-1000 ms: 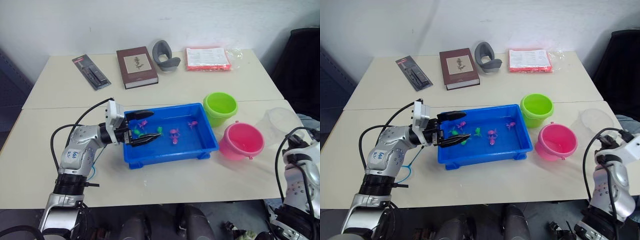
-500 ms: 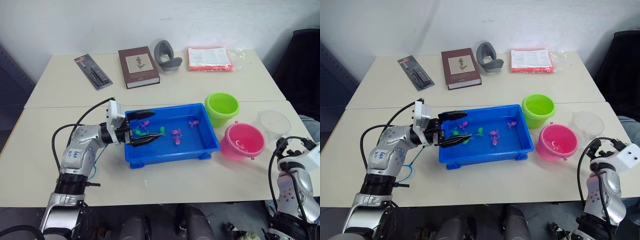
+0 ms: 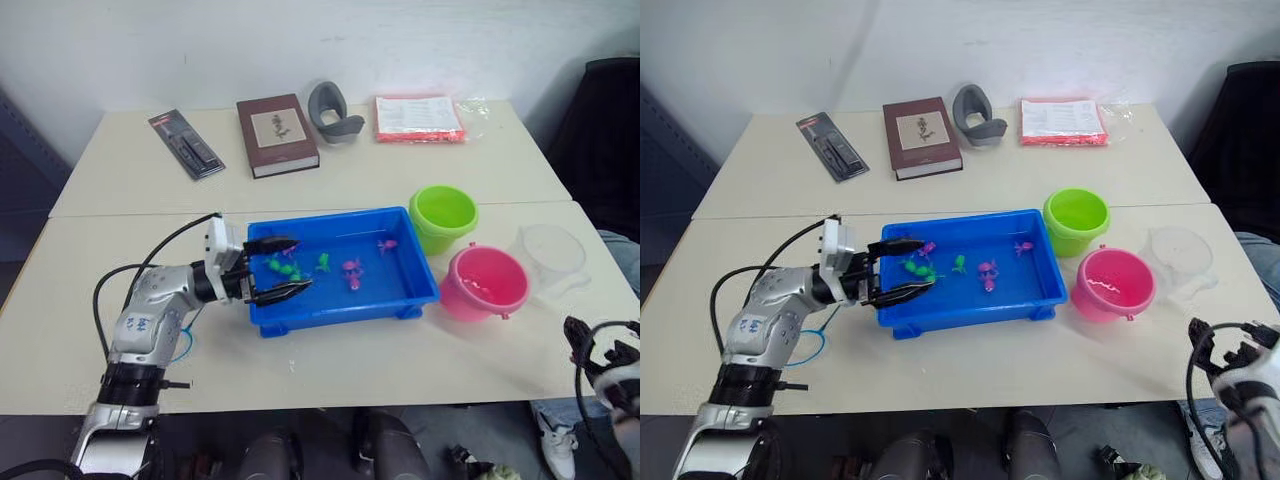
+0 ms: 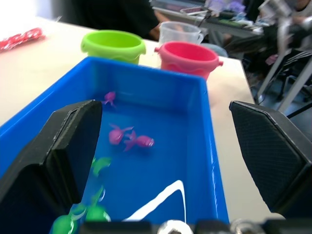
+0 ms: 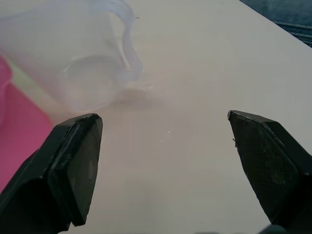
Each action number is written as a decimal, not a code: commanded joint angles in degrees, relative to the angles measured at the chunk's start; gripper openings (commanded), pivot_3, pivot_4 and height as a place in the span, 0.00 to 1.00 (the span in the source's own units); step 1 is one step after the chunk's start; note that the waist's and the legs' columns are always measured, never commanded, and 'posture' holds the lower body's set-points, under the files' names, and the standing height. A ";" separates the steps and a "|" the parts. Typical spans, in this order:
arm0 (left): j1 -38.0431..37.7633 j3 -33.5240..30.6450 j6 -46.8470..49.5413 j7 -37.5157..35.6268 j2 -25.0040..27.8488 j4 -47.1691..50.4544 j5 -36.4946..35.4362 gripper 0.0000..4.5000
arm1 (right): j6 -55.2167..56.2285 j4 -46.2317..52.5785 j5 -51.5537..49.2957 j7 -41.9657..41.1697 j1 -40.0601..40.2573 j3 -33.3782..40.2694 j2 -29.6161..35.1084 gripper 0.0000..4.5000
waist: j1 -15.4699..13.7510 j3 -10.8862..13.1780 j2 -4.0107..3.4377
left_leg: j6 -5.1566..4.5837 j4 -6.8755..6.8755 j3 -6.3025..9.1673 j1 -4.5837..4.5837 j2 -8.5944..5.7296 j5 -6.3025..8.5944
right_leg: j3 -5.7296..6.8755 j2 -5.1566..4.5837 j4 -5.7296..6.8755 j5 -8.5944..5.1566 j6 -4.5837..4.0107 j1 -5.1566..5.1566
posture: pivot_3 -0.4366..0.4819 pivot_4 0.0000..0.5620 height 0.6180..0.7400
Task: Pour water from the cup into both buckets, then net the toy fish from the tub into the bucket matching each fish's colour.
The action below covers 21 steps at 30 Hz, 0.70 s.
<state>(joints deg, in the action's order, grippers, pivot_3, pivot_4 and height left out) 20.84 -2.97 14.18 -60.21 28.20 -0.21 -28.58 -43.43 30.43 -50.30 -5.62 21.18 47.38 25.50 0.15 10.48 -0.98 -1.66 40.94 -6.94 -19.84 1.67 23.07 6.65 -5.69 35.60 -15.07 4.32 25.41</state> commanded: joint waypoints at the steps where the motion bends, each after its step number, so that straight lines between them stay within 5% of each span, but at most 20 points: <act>1: -4.93 -4.59 -1.63 1.01 2.96 2.79 -0.10 1.00 | 6.59 11.88 -5.16 -14.83 6.20 2.81 2.02 0.97 | 0.11 0.00 0.01 | 0.00 -0.08 -0.07 0.13 0.01 0.01 | -0.09 0.01 0.01 -0.01 -0.01 -0.02 | 0.48 0.27 1.00; 8: -21.93 -21.67 -6.33 11.86 8.88 -1.07 4.80 1.00 | 23.60 16.33 6.63 -41.78 10.82 -11.05 8.79 0.97 | 0.83 -0.24 0.86 | 0.25 -0.91 -0.25 0.82 0.18 -0.07 | -0.29 -0.07 -0.11 -0.12 -0.21 -0.22 | 0.48 0.27 1.00; 15: -34.96 -34.55 -5.04 15.28 10.40 -0.62 2.54 1.00 | 39.38 15.58 19.08 -50.06 7.24 -25.70 7.32 0.97 | -0.42 -0.42 1.51 | 0.17 -0.86 -0.11 0.73 0.01 0.03 | 0.11 -0.62 -0.17 -0.16 -0.29 -0.18 | 0.48 0.27 1.00; 21: -44.54 -39.56 -2.76 17.05 9.33 1.94 2.90 1.00 | 44.74 11.50 23.14 -50.52 4.38 -32.74 6.64 0.97 | -0.17 -0.49 1.64 | 0.18 -0.88 -0.08 0.75 -0.06 0.09 | 0.23 -0.81 -0.18 -0.18 -0.33 -0.21 | 0.48 0.27 1.00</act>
<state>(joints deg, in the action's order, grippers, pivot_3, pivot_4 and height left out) -22.75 -40.05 11.14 -43.47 37.66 -0.45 -24.79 -0.45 42.05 -27.09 -55.61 25.69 15.46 32.37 -0.02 9.99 0.66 -1.46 40.07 -7.02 -19.09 1.63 23.17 6.91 -6.50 35.43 -15.27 3.97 25.20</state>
